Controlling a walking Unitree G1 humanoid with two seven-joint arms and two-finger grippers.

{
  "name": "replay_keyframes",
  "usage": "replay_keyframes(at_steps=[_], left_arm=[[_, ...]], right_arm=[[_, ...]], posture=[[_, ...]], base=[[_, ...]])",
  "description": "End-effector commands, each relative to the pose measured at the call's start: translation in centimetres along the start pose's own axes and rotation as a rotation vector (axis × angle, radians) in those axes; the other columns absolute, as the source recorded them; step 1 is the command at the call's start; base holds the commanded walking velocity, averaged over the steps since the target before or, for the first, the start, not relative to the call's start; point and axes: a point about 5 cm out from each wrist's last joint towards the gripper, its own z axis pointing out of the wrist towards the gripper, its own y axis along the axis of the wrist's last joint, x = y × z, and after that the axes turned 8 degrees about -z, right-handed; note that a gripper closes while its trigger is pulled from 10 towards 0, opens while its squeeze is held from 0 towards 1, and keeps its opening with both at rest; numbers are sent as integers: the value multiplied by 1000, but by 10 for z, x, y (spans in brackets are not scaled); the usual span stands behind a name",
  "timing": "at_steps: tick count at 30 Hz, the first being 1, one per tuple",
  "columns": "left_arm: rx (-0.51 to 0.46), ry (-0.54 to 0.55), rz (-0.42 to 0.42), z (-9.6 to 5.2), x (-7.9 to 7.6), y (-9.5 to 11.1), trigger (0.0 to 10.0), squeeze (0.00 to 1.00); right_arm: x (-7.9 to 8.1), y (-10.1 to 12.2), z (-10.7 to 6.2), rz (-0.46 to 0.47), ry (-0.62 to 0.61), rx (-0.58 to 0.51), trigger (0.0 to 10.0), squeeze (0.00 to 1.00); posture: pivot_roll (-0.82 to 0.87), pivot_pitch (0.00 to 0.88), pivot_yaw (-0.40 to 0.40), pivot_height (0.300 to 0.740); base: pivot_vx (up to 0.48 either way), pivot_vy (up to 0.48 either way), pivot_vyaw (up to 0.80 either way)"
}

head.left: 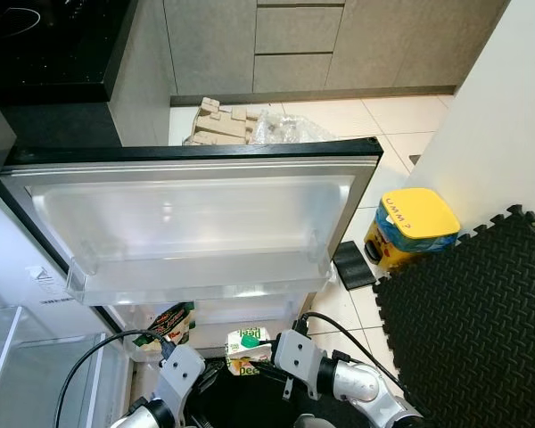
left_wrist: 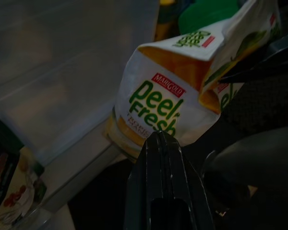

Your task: Restocking fridge

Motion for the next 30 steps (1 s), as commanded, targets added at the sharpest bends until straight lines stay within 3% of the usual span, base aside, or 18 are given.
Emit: replay_keyframes(at_steps=[1, 13, 16, 25, 30], left_arm=[[-8, -21, 4, 0, -1, 2, 10000, 0], [-18, -62, 49, -2, 0, 7, 10000, 0], [-8, -81, 61, -9, 0, 5, 10000, 0], [-1, -114, 78, -19, -1, 4, 10000, 0], [-1, -117, 83, -19, 0, 5, 10000, 0]], right_arm=[[-3, 4, 0, -35, -14, -25, 10000, 0], [-9, 1, -4, -66, -38, 0, 10000, 0], [-20, 0, -8, -76, -88, 15, 10000, 0], [-37, 8, -7, -84, -120, -32, 10000, 0], [-38, 12, -4, -89, -94, -56, 10000, 0]], posture=[[-91, 146, -30, 661], [-95, 144, -37, 661], [-95, 144, -37, 656], [-86, 147, -42, 641], [-84, 147, -42, 641]], base=[[0, 0, 0], [0, 0, 0], [0, 0, 0], [0, 0, 0], [0, 0, 0]])
